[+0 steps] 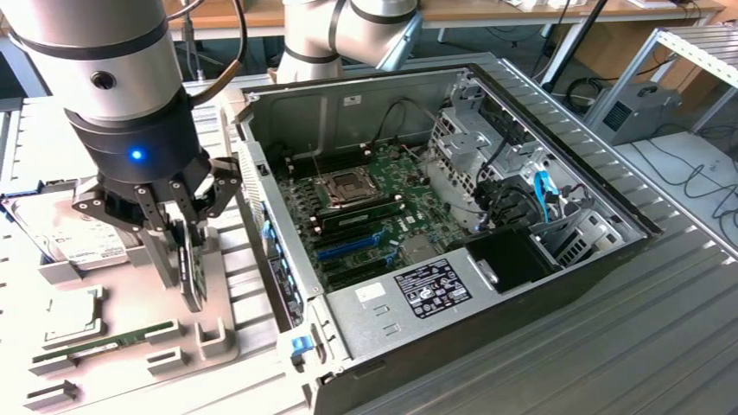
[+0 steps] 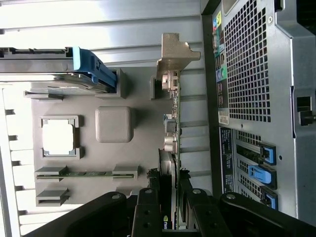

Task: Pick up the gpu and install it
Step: 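Pick up the gpu and move the gpu toward the slot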

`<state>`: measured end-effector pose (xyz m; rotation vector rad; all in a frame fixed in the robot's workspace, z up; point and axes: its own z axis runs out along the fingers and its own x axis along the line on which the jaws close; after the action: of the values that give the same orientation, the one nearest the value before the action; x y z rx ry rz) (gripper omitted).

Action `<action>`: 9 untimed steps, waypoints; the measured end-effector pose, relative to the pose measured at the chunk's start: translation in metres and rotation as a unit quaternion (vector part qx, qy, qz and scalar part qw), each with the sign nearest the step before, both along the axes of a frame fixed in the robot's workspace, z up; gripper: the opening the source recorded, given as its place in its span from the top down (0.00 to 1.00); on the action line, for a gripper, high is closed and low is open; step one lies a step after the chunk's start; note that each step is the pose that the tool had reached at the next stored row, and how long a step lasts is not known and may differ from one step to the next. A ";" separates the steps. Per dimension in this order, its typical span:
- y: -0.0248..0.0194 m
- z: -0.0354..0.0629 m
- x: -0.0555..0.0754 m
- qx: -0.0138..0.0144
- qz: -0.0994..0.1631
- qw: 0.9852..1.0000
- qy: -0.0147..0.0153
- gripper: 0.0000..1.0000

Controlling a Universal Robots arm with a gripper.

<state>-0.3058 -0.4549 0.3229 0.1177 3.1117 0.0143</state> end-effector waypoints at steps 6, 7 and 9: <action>0.0000 0.0006 0.000 0.000 0.000 1.000 0.000 0.74; 0.0000 0.0008 0.000 0.000 0.000 1.000 0.000 0.74; 0.0000 0.0008 0.000 0.000 0.000 1.000 0.000 0.74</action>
<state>-0.3058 -0.4549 0.3237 0.1177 3.1119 0.0139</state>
